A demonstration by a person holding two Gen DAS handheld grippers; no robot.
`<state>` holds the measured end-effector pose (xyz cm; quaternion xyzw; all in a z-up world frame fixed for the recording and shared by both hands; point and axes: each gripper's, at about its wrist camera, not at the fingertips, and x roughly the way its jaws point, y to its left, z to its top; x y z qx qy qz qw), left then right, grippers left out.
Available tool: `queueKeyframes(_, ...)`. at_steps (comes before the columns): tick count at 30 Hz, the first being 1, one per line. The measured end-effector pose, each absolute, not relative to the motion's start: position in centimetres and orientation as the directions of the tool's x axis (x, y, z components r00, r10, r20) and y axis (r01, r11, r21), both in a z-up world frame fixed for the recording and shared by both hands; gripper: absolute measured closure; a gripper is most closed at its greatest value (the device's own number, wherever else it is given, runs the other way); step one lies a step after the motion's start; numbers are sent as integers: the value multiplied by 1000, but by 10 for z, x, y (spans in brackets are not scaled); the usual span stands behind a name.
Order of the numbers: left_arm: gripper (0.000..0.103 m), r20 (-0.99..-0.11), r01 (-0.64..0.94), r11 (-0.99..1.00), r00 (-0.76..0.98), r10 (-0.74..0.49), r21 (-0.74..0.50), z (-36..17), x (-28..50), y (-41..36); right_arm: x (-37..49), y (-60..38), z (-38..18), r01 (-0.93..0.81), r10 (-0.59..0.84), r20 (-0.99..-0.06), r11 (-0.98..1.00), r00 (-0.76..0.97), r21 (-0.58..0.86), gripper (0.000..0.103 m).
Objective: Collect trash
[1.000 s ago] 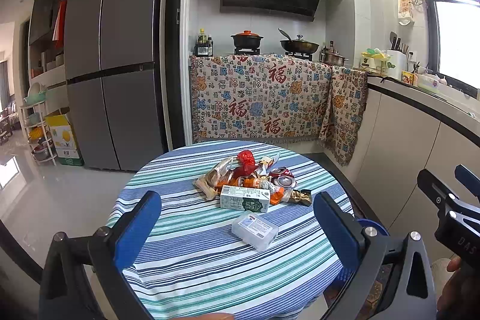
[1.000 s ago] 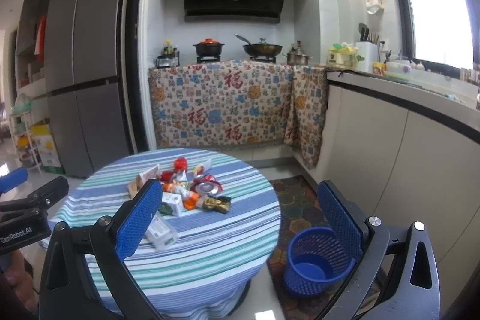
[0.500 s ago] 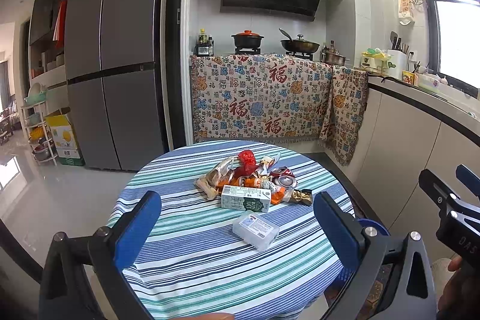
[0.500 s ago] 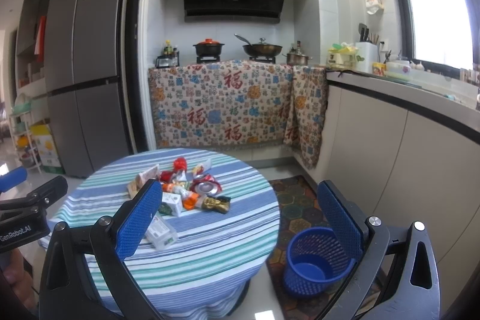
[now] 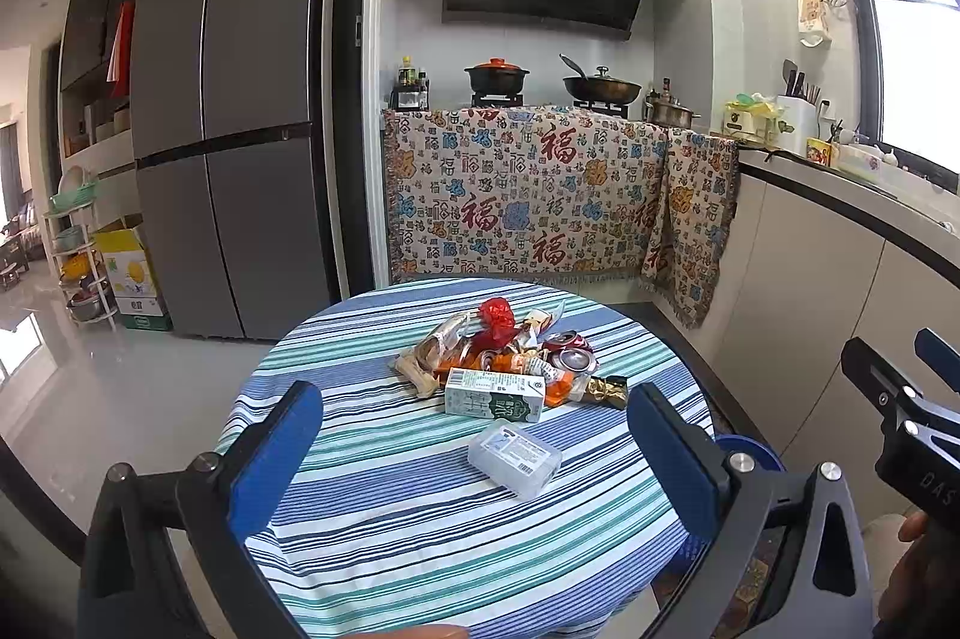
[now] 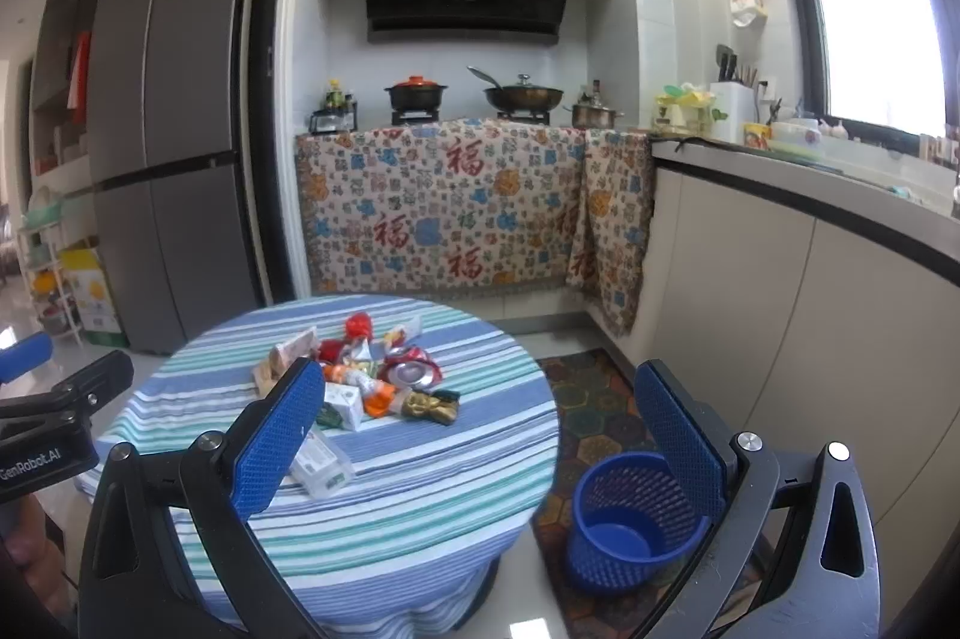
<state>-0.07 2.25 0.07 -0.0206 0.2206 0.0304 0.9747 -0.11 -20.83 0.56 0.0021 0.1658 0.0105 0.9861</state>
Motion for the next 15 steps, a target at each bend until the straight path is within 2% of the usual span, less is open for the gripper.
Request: queueKeyframes(15, 0, -435, -72, 997, 899, 56, -22, -1, 1, 24, -1, -208, 6, -20, 21, -328, 1000, 944, 7, 0)
